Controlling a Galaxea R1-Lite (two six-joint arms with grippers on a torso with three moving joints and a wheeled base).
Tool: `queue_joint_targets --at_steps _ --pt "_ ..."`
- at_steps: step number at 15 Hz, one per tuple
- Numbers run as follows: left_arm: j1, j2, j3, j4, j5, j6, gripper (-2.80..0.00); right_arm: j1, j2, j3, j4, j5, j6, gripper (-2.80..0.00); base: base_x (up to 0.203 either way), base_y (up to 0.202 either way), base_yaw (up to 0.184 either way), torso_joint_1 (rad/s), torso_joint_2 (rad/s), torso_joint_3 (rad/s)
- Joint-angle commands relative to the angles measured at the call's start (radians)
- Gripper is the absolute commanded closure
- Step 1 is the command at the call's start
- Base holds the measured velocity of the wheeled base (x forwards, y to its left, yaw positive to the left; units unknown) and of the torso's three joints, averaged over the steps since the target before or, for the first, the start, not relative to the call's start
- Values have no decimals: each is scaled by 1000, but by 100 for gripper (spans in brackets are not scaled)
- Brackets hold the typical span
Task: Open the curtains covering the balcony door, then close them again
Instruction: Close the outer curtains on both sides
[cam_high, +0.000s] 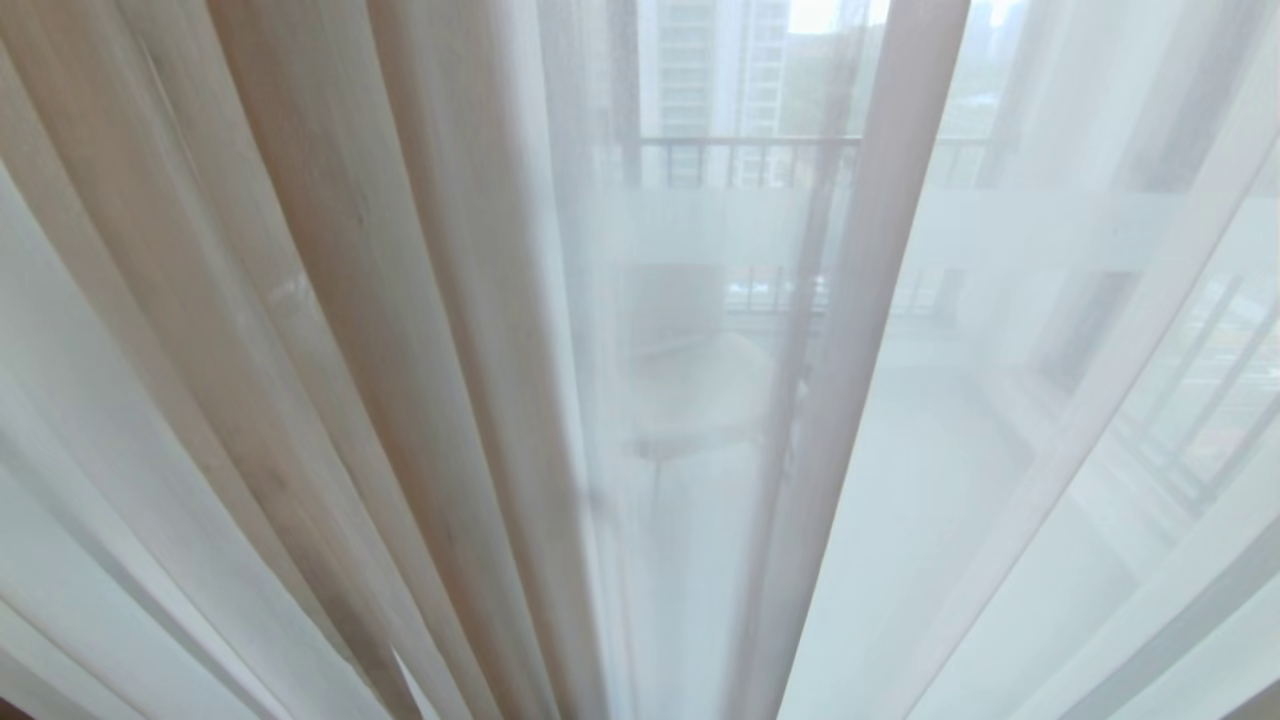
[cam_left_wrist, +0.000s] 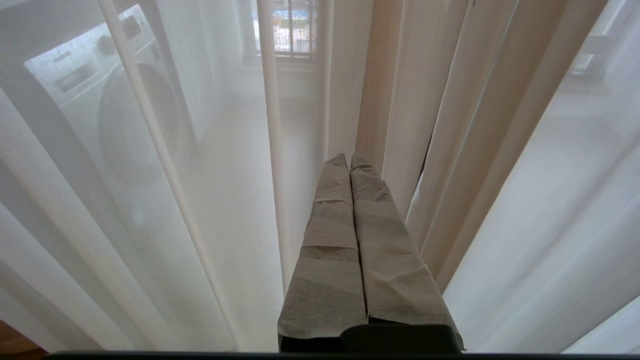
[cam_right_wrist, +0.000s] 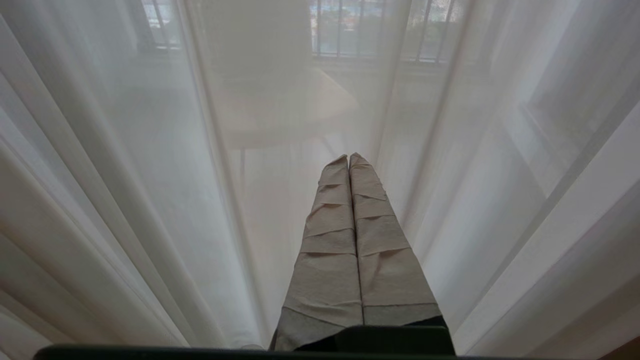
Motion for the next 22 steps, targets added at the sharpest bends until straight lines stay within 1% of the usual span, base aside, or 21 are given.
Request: queue_joint_targets --at_steps 1,18,22 --pt "1 -1 0 1 1 0 0 0 0 0 1 0 -1 0 0 0 0 0 0 0" --pt "-1 -1 0 1 4 -6 0 0 0 0 -1 0 -1 0 0 0 0 0 0 0" --pt "1 -1 0 1 5 -8 0 0 0 0 1 0 -1 0 2 -129 5 3 4 3"
